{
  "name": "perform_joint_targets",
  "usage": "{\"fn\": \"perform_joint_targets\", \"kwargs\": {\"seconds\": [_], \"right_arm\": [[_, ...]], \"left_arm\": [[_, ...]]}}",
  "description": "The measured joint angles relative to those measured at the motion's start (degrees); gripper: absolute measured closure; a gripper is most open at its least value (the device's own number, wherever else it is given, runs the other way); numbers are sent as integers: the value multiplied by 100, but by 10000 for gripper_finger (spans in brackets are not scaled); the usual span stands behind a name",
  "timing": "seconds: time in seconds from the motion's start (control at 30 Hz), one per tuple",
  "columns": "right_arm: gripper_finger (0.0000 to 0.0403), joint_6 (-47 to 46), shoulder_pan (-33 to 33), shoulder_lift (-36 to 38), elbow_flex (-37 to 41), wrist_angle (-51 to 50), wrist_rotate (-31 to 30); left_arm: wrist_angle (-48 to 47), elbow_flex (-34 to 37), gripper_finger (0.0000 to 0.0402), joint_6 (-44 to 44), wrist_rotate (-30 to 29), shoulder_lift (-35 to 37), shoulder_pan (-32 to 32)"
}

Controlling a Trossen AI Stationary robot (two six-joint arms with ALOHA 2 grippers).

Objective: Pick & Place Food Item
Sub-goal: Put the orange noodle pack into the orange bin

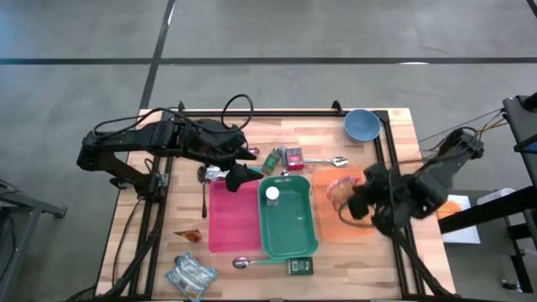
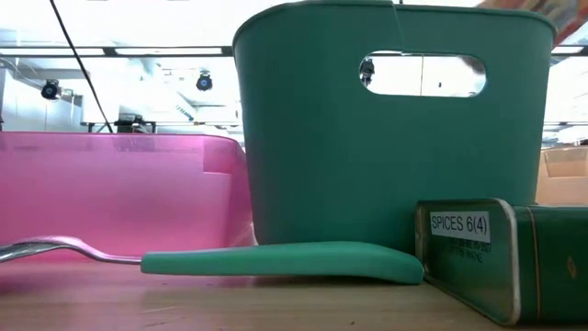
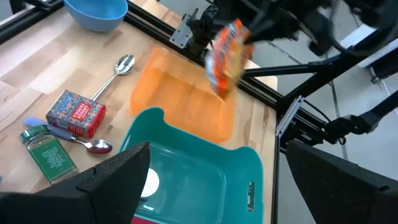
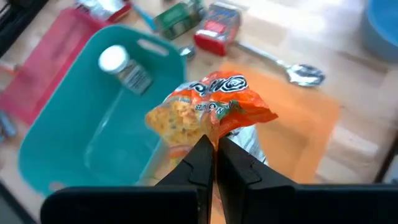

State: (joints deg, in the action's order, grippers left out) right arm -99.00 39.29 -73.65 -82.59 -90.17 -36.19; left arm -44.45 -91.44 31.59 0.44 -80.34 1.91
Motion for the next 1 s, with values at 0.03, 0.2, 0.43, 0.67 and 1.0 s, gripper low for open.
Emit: {"fn": "perform_joint_targets", "kwargs": {"seconds": [0.03, 0.2, 0.43, 0.67, 1.0], "right_arm": [[392, 51, -138, 108, 89, 6, 5], [392, 298, -826, 585, 536, 43, 23], [392, 1439, -1708, 1260, 1246, 644, 455], [392, 1845, -2438, 1873, 2323, 2098, 911], [392, 1749, -2638, 2017, 3406, 3676, 948]], "left_arm": [[-1, 0, 22, 0, -1, 0, -2], [-4, 0, 22, 0, -1, 0, -2], [-4, 0, 22, -2, -1, 0, -2], [-2, 0, 22, 0, -1, -1, -2], [-2, 0, 22, 82, -1, -2, -2]]}}
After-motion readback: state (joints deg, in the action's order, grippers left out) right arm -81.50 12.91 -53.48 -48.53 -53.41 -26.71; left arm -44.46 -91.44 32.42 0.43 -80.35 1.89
